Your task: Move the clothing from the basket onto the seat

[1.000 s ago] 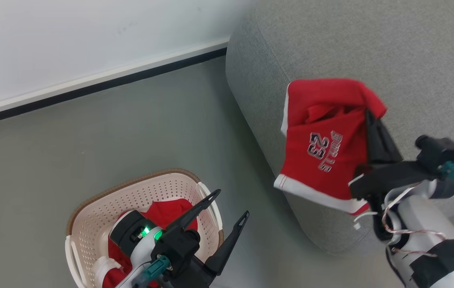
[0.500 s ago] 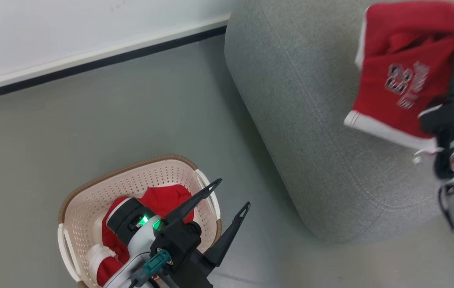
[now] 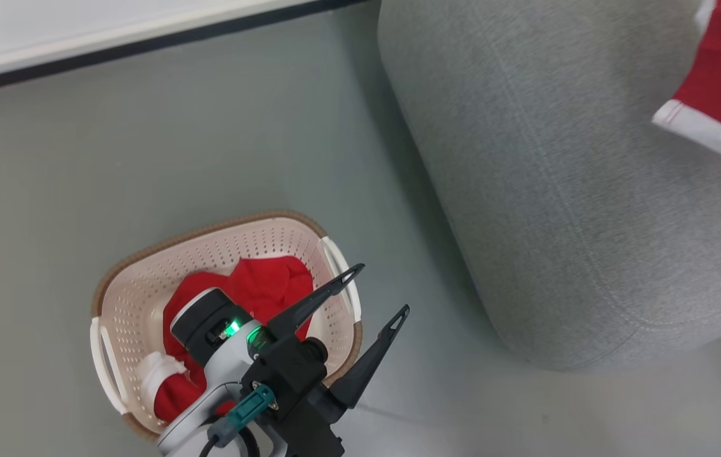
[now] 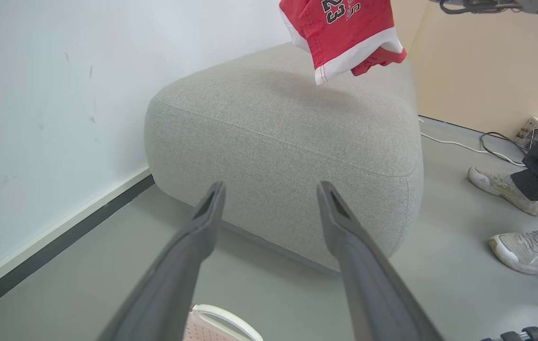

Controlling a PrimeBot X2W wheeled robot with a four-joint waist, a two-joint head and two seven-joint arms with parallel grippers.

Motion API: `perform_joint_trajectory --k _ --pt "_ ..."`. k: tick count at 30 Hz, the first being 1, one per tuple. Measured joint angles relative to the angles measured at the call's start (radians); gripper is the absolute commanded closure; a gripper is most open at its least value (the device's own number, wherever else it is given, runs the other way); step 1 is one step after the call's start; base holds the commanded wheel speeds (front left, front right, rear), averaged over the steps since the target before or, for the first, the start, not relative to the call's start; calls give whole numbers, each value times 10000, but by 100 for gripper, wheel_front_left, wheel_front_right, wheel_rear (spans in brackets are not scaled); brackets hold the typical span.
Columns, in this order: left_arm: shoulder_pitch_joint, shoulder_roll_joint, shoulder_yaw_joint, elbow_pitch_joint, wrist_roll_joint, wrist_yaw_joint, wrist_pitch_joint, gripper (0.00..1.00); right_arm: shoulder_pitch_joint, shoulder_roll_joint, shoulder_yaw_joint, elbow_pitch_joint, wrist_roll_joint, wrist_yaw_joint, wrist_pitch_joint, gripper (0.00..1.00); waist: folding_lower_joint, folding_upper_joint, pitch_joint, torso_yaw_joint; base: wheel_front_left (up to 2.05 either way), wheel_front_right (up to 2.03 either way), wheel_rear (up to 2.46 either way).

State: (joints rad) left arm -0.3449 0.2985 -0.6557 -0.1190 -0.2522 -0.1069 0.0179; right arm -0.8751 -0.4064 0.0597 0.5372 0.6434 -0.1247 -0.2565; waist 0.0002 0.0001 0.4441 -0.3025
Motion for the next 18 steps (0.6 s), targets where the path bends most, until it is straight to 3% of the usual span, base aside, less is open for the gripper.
perform_joint_trajectory --k 18 --pt "-659 313 40 -251 0 -79 77 0 -568 59 -702 1678 84 -27 -2 100 -1 1 1346 353 0 0 0"
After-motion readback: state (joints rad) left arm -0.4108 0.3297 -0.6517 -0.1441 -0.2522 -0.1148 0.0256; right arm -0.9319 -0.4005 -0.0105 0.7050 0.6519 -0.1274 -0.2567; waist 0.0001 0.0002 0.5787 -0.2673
